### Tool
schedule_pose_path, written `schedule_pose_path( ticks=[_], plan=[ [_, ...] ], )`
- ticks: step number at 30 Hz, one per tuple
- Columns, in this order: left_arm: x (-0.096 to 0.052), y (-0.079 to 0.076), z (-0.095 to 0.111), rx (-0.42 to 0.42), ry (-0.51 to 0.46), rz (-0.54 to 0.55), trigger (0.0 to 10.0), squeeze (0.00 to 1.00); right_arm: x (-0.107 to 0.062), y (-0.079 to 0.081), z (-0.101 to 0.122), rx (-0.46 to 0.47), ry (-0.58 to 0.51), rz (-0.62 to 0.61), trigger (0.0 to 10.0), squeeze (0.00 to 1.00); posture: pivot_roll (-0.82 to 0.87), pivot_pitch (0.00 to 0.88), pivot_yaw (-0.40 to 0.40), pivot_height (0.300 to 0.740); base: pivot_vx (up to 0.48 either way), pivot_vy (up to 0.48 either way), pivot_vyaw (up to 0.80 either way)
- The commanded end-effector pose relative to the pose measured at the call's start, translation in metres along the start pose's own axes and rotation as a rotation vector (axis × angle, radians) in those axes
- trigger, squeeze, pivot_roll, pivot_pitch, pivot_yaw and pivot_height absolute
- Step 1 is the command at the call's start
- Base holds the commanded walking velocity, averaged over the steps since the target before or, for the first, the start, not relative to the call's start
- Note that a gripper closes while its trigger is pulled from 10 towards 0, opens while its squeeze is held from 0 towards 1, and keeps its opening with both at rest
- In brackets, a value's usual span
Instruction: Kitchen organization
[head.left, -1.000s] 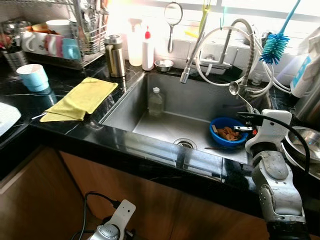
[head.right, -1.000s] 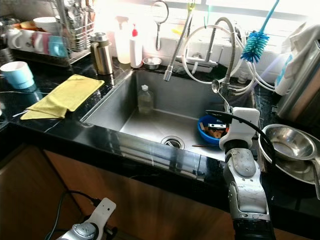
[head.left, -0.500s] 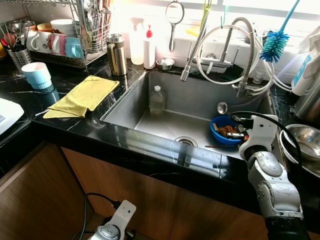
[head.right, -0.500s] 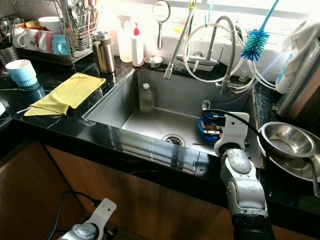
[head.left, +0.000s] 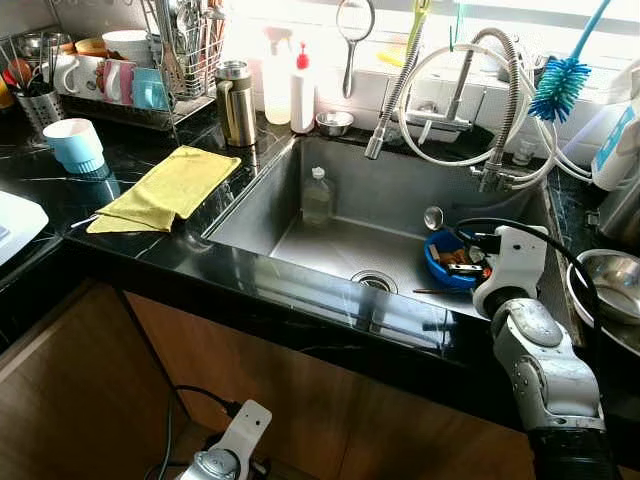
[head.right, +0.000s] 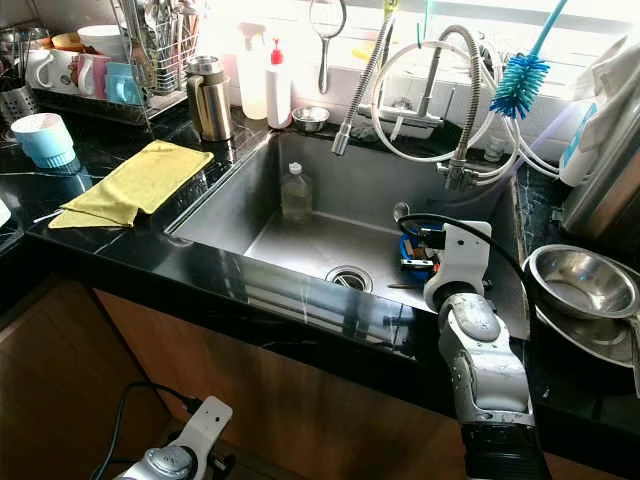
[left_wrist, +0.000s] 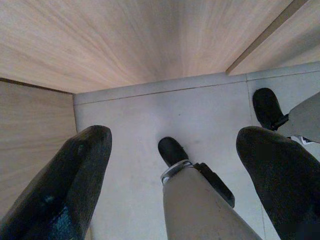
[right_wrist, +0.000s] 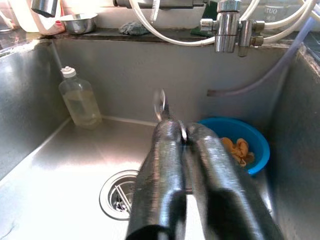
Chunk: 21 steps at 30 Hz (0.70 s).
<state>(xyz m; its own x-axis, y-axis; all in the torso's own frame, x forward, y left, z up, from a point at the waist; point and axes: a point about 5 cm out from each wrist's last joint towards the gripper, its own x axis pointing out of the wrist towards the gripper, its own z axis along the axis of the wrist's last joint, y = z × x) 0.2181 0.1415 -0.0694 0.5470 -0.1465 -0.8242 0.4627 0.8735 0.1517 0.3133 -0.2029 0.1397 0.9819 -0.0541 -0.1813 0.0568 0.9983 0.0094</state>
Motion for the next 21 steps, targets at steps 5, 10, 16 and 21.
schedule_pose_path(
  ticks=[5,10,16,21],
  plan=[
    [0.0,0.0,0.0,0.022,0.01,-0.002,10.0,0.0,0.0,-0.002,-0.006,0.011,0.038,-0.022,10.0,1.0,0.02,0.006,-0.034,0.736,0.0,0.0,0.0],
    [0.0,-0.001,-0.002,0.025,0.012,-0.004,10.0,0.0,0.0,-0.003,-0.005,0.004,0.029,-0.041,10.0,0.88,0.02,0.001,-0.034,0.736,0.0,0.0,0.0],
    [0.0,-0.001,-0.003,0.027,0.014,-0.004,10.0,0.0,-0.002,-0.006,0.008,-0.04,-0.069,-0.086,10.0,0.0,0.02,0.0,-0.036,0.736,0.0,0.0,0.0],
    [0.0,-0.002,-0.003,0.028,0.011,-0.005,10.0,0.0,-0.012,-0.009,0.032,-0.106,-0.235,-0.175,10.0,0.0,0.01,0.0,-0.036,0.736,0.0,0.0,0.0]
  ],
)
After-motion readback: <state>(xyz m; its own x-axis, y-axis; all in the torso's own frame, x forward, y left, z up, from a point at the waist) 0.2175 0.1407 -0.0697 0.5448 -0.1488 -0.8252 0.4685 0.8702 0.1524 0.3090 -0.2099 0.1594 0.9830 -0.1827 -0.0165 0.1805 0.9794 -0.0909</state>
